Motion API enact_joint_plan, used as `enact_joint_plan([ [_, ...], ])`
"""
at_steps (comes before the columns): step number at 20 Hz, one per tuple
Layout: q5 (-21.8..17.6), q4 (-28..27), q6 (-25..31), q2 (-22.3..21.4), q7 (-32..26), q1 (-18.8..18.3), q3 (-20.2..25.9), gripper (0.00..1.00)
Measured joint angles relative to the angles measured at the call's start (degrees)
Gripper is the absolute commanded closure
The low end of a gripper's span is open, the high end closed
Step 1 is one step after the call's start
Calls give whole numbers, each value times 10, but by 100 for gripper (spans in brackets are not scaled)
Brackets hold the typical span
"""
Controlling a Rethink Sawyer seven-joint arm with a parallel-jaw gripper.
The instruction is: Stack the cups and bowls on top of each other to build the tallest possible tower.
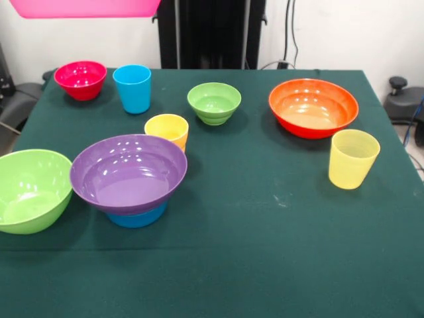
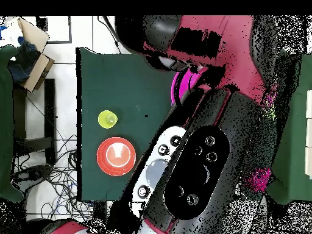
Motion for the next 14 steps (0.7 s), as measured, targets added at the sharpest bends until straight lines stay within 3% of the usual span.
enact_joint_plan([
  [5, 0, 2, 0, -24, -23, -18, 45, 100],
  [14, 0, -23, 0, -32, -57, -29, 83, 100],
])
